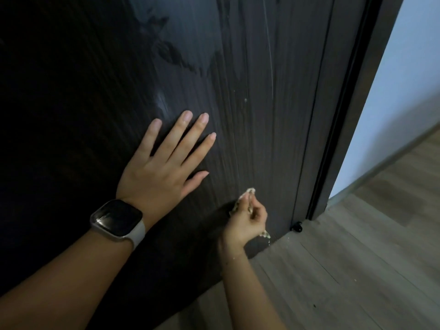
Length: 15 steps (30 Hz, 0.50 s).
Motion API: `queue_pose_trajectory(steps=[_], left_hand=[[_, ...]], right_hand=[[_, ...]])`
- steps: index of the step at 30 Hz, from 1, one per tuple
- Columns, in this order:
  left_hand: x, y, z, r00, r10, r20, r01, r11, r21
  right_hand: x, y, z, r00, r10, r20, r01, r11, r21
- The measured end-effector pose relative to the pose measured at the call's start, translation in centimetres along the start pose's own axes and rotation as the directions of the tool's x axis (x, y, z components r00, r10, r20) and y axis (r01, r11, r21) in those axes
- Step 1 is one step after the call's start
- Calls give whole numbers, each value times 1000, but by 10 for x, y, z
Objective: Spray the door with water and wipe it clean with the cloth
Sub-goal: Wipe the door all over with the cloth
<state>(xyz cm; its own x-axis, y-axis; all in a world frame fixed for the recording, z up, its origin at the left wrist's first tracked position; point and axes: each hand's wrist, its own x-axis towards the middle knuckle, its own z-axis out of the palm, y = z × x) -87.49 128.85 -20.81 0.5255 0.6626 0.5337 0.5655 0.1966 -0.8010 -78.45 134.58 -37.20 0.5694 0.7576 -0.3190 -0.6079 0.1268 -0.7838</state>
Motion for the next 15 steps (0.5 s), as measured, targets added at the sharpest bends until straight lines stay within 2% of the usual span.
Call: queue_pose_trajectory(steps=[4,7,8,10,12,13,15], left_hand=[[-2,1,0,1000,8,0,-8,1000,5],[-1,1,0,1000,2,-2,-2,1000,5],[-1,1,0,1000,-2,-2,2,1000,8],[-1,0,-1,1000,-2,2,2,1000,10],[0,0,-2,1000,-4,-2,4,1000,11],[0,0,-3,1000,-5,-5,5,1000,12],[0,0,-3,1000,-9,-4,9,1000,11]], right_hand=[[-27,-11,7,987,-62,145,49,995,88],[-13,2,-2,991,-30,128,20,997,78],[-4,9,-7,997,20,76,-26,997,75],[14,22,-21,975,221,-35,-217,970,107],[30,27,-36,889,442,-121,-420,891,172],[36,27,-41,859,495,-132,-468,863,190],[41,27,-42,849,511,-134,-484,854,192]])
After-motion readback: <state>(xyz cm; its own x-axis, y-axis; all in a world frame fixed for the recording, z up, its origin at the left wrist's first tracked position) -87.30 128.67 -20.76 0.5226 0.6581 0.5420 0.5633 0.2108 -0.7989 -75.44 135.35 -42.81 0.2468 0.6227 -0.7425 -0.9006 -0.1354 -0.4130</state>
